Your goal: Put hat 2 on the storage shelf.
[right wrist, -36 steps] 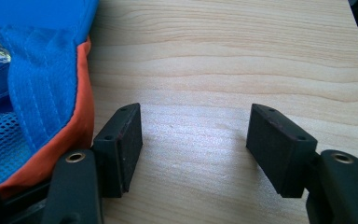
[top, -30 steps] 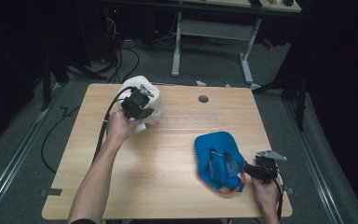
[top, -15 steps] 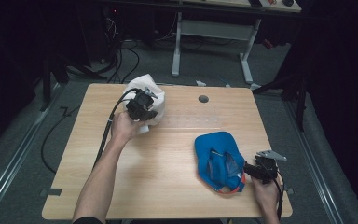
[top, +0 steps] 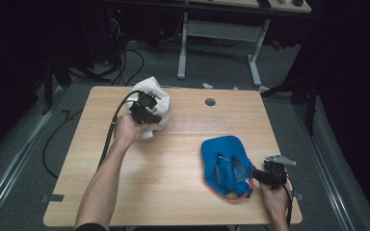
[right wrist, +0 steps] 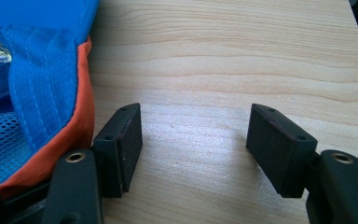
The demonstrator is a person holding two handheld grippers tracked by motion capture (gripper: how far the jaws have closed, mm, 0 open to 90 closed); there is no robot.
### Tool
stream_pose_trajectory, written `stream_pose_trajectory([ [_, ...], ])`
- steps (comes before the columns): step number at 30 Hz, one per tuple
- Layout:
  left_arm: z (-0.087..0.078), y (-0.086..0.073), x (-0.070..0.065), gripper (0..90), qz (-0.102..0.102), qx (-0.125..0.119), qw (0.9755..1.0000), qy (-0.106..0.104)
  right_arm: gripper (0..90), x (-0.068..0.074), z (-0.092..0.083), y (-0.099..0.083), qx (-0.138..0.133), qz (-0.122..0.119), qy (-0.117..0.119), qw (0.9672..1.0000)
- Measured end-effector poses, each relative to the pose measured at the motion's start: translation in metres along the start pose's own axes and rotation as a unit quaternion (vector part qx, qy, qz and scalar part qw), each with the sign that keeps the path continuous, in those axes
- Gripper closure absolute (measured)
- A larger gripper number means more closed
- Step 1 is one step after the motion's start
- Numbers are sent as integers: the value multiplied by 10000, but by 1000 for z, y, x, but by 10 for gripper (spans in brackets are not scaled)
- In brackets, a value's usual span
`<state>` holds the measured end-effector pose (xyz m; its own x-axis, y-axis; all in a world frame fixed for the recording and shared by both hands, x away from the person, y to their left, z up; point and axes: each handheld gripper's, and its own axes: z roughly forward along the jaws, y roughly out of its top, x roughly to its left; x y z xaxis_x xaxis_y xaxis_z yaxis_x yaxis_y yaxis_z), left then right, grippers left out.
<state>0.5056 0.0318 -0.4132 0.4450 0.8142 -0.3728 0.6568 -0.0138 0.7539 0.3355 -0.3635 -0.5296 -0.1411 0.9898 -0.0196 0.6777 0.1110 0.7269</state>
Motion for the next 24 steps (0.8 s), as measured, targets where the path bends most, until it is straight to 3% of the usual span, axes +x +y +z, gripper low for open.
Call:
stream_pose_trajectory([
  [3, 3, -1, 3, 857, -57, 74, 9999, 113, 361, 0, 0, 0, 2, 9, -1, 10000],
  [4, 8, -5, 3, 857, -1, 206, 9996, 211, 361, 0, 0, 0, 2, 11, 0, 10000],
  [7, 11, -7, 3, 856, -6, 12, 9999, 172, 360, 0, 0, 0, 2, 15, 1, 10000],
  [14, 10, -7, 6, 824, -121, -128, 9997, 165, 360, 1, 0, 0, -7, 18, 8, 10000],
  [18, 10, -10, 7, 627, -147, -187, 9995, 230, 360, 1, 0, 0, -7, 18, 7, 10000],
  [24, -3, -8, 6, 445, -238, -607, 9977, 162, 360, 1, 0, 0, -7, 18, 7, 10000],
])
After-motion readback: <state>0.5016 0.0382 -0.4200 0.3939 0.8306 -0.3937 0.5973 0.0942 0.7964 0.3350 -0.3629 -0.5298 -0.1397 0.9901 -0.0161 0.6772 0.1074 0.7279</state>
